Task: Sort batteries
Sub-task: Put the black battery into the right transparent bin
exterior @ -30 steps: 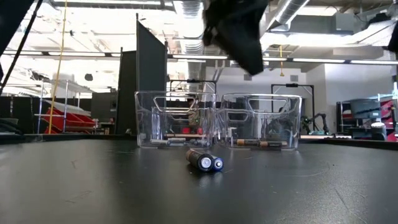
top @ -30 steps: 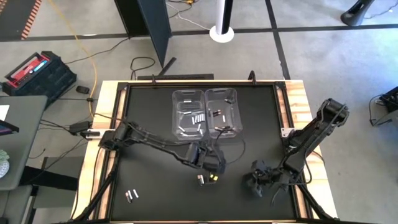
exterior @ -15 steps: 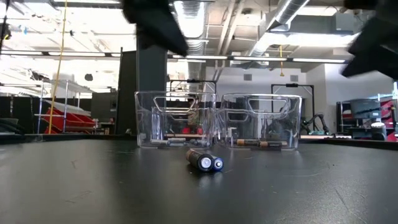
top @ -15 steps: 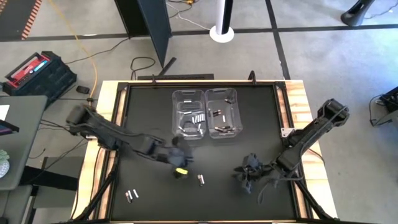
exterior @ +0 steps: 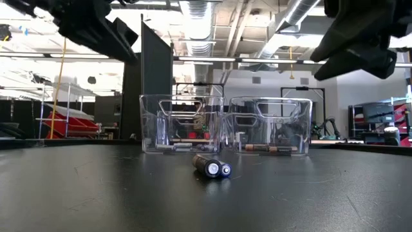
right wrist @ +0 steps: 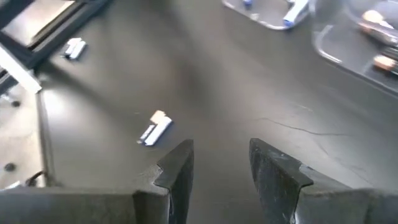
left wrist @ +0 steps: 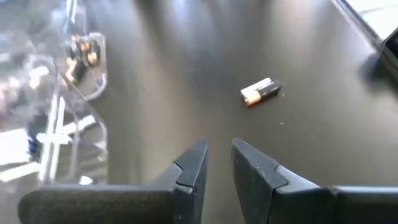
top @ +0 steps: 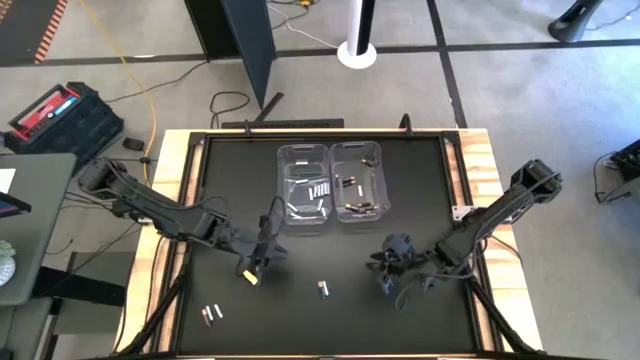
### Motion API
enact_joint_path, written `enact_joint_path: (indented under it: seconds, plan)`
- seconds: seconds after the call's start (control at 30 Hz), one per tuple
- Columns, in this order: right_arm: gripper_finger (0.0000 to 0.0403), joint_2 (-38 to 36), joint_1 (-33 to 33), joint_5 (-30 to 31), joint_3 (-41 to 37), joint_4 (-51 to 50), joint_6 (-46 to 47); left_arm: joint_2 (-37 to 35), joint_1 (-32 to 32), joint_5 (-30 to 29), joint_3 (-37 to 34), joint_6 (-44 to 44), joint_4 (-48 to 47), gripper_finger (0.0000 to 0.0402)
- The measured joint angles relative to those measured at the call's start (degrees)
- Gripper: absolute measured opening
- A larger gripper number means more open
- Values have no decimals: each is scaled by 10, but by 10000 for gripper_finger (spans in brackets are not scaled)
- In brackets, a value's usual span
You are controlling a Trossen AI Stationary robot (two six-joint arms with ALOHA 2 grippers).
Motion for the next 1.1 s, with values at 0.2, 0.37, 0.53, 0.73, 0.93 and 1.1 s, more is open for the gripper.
enact_joint_path:
  seconds: [0.2, 0.37, 0.53, 0.73, 0.93, 1.1]
  plan:
    - [173, 0, -1, 0, 0, -18, 38, 43, 5, 12, 0, 93, 68, 83]
    - [173, 0, 1, 0, 0, -21, 50, 109, 6, 58, 0, 119, 145, 128]
    - [173, 0, 2, 0, 0, -24, 50, 164, 6, 61, 6, 124, 224, 162]
    - [173, 0, 2, 0, 0, -28, 50, 227, 6, 75, 33, 102, 284, 161]
    - [173, 0, 3, 0, 0, -28, 49, 301, 17, 164, 97, 99, 282, 161]
    - [173, 0, 3, -14, 0, -29, 47, 335, 31, 216, 126, 101, 279, 160]
